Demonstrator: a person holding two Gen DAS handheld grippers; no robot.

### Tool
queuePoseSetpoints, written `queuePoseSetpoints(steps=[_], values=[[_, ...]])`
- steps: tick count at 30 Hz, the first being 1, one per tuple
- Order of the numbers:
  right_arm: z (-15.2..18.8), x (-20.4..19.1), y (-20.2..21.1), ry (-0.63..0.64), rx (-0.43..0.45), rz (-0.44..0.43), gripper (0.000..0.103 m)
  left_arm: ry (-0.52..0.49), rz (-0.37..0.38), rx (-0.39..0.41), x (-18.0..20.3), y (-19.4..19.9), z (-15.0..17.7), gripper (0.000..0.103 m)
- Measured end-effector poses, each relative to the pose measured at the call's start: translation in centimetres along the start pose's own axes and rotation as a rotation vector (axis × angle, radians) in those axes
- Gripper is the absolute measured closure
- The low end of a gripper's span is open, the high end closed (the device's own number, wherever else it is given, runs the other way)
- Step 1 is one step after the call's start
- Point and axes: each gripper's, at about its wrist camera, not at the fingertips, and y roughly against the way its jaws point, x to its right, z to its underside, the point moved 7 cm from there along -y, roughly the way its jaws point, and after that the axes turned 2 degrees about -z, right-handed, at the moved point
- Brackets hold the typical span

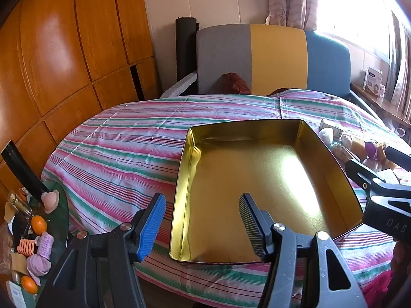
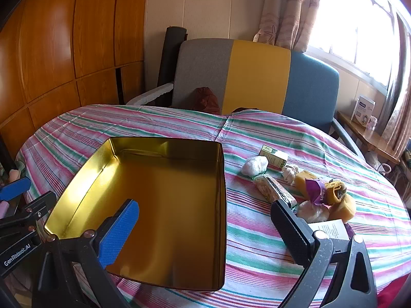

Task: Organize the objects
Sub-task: 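Grasp the white box with the left tool while the right tool approaches the blue Tempo pack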

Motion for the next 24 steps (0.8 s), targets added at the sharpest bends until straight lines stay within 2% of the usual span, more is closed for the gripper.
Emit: queuePoseSetpoints(steps=[9, 11, 13, 16, 20, 24], values=[[-0.2, 1.9, 0.1, -0.025, 0.003, 0.010, 0.000, -0.017, 0.049, -0.017, 1.1, -0.3, 0.1, 0.043], [-0.3, 2.8, 0.2, -0.033, 0.004, 0.019, 0.000, -0.010, 0.091, -0.028, 1.5, -0.4, 0.1, 0.043], [-0.4, 4.1, 0.4, -0.042, 0.004, 0.026, 0.000, 0.018, 0.183, -0.055, 2.2, -0.5, 0.0, 0.042], [-0.6, 6.8, 0.8, -0.085, 0.006, 0.043, 0.000, 0.040, 0.279, -0.111, 3.1, -0.9, 0.0, 0.040], [-0.8, 12.5, 1.9, -0.171, 0.016, 0.097, 0.000, -0.028, 0.317, -0.071, 5.3, -0.5, -0.2, 0.040], [-0.1, 19.5, 2.8, -0.276, 0.014, 0.179, 0.000, -0.057, 0.478, -0.066, 8.2, 0.7, -0.8, 0.039]])
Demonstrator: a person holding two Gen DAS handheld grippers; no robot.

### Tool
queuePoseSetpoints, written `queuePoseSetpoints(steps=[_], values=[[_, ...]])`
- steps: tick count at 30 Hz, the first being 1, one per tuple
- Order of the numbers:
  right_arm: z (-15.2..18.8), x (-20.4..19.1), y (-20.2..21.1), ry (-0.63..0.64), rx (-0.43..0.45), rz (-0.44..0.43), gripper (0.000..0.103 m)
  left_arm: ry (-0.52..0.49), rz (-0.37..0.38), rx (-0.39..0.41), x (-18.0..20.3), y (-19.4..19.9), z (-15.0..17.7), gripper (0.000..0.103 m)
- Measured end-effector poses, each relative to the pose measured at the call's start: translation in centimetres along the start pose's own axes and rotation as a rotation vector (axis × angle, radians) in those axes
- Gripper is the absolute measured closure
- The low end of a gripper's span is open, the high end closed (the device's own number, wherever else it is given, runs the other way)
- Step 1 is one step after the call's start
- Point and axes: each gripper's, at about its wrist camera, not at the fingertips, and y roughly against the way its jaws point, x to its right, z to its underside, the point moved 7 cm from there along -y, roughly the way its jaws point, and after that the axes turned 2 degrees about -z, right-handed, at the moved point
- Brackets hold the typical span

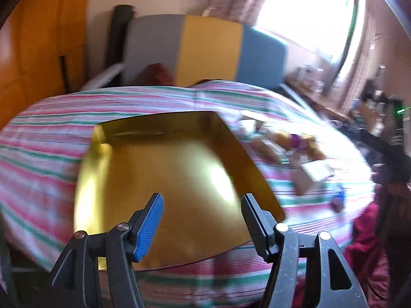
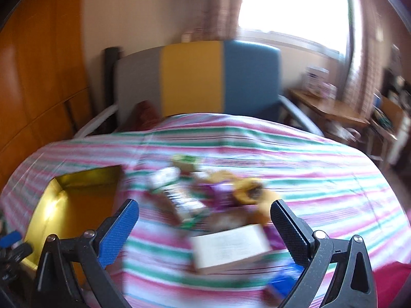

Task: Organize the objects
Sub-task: 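Grasp the white box with the left tool while the right tool approaches the blue Tempo pack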

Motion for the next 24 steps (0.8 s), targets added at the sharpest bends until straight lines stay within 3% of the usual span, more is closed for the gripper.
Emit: queuePoseSetpoints(steps=[4, 8, 12, 18, 24], values=[[0.7, 9.0, -2.0, -0.215, -0.071, 0.063, 0.000, -0.082, 0.097, -0.015, 3.8, -0.4, -1.3, 0.039], [2.8, 13.9, -3.3, -0.397, -0.092, 0.044, 0.000, -0.184, 0.156, -0.051, 8.2, -1.8, -2.2, 0.036], [3.3, 15.2, -3.5, -0.514, -0.097, -0.010, 0.000, -0.329, 0.186, -0.114, 13.3, -4.5, -2.3, 0.033], [3.7, 15.1, -3.7, -0.544, -0.107, -0.020, 0.000, -0.567, 0.223, -0.157, 19.9, -8.8, -1.8, 0.022], [4.4, 15.6, -4.6, -0.604, -0.145, -0.075, 0.000, -0.707, 0.211, -0.188, 24.1, -13.0, -1.4, 0.016]])
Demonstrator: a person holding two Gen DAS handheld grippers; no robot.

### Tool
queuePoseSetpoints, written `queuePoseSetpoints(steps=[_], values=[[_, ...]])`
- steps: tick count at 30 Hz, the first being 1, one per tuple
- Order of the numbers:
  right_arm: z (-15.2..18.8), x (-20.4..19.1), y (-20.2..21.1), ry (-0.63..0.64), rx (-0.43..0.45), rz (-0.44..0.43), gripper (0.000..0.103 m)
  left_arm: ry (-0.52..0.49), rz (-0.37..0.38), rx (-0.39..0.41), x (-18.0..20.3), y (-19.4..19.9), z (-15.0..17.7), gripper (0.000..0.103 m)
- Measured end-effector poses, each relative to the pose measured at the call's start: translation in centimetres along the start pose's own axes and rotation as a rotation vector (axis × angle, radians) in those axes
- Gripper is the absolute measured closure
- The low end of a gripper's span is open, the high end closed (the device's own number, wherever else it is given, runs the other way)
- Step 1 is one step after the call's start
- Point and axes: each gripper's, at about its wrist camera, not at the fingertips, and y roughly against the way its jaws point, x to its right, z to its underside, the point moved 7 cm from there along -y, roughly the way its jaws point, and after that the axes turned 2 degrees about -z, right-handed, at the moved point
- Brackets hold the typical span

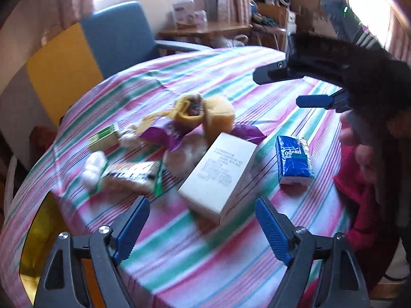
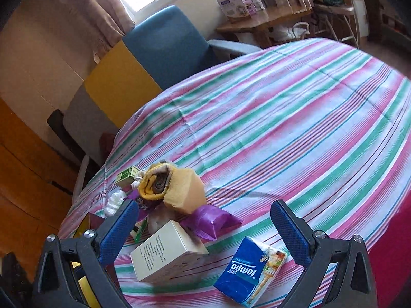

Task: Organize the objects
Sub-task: 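Grasp the white box with the left tool while the right tool approaches the blue Tempo pack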

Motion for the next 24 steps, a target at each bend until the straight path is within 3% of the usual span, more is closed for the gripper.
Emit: queuePoseSetpoints(steps=[11, 13, 15, 18, 24], values=[[0.5, -0.2, -0.8, 0.009, -0.044, -0.015, 0.000, -0.120, 0.016, -0.099, 1.8, -6.0, -2.2, 0.016], [0.4, -0.1, -0.9, 0.005, -0.043, -0.017, 0.000, -0.090, 0.018, -0.138, 1.6, -6.9, -1.6, 0.038], [0.4, 0.1, -1.0, 0.001, -0.045, -0.008, 0.000, -0.073, 0.016, -0.117, 1.8, -6.5, -1.3, 0.051], [0.5, 0.6, -1.1, -0.005, -0.051, 0.013, 0.000, -0.014, 0.040, -0.070, 2.1, -4.5, -0.3, 0.053], [1.6, 1.7, -3.0, 0.019, -0.149, 0.151, 0.000, 0.136, 0.052, 0.027, 1.2, 0.9, 1.8, 0.053]])
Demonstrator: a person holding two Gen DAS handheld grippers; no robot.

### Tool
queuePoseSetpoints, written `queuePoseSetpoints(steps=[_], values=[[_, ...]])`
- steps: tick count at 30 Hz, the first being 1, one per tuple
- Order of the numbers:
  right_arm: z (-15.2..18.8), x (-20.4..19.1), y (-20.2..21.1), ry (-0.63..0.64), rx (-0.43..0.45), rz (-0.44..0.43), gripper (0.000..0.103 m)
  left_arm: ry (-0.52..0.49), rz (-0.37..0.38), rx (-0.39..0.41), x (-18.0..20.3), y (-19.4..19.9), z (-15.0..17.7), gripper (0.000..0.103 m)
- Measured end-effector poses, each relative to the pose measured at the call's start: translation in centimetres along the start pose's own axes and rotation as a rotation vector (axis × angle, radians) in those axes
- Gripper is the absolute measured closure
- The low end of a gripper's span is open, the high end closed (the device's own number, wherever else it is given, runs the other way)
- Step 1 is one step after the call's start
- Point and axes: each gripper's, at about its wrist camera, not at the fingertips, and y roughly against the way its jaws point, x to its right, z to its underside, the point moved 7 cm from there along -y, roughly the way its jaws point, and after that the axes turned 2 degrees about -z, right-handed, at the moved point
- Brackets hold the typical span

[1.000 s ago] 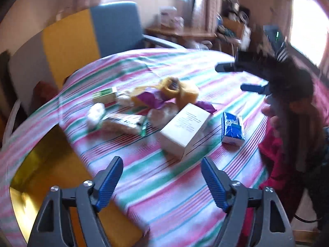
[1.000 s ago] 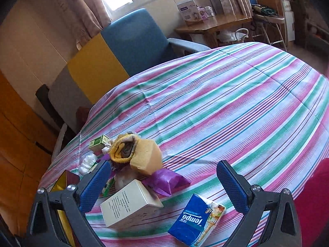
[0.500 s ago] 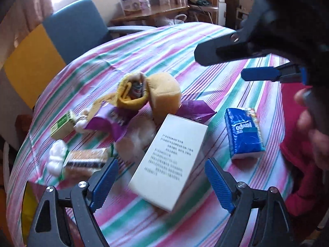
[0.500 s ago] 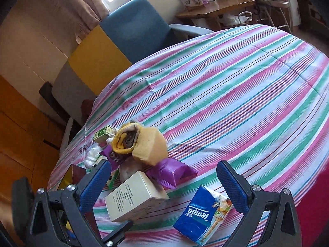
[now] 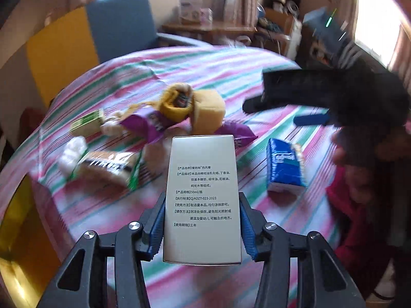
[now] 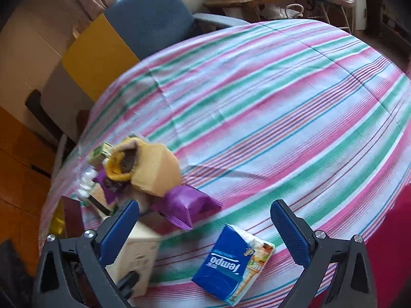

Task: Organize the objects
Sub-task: 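Grasp the white box with the left tool while the right tool approaches the blue Tempo pack, then carry the white box toward the gold tray while the right tool grasps the Tempo pack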

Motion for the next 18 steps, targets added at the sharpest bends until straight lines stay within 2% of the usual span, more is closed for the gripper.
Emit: queuePoseSetpoints(steps=[4, 8, 11, 13, 15, 18], values=[[0.4, 0.5, -0.7, 0.003, -0.045, 0.033, 0.001, 0.085, -0.018, 0.054, -1.8, 3.6, 0.9, 0.053], [0.9, 1.0, -1.1, 0.004, -0.070, 0.072, 0.003, 0.194, -0.053, 0.094, -5.8, 6.8, 1.9, 0.052], [1.5, 1.1, -1.8, 0.011, -0.116, 0.103, 0.003, 0.291, -0.109, 0.114, -10.5, 9.5, 3.8, 0.052], [1.7, 1.2, -1.9, 0.019, -0.120, 0.124, 0.003, 0.341, -0.199, 0.120, -14.6, 11.5, 5.8, 0.052], [1.7, 1.5, -1.7, 0.018, -0.114, 0.142, 0.003, 0.396, -0.250, 0.106, -17.9, 12.6, 7.6, 0.052], [1.9, 1.7, -1.7, 0.021, -0.123, 0.166, 0.003, 0.532, -0.310, 0.089, -24.1, 14.4, 10.9, 0.052]])
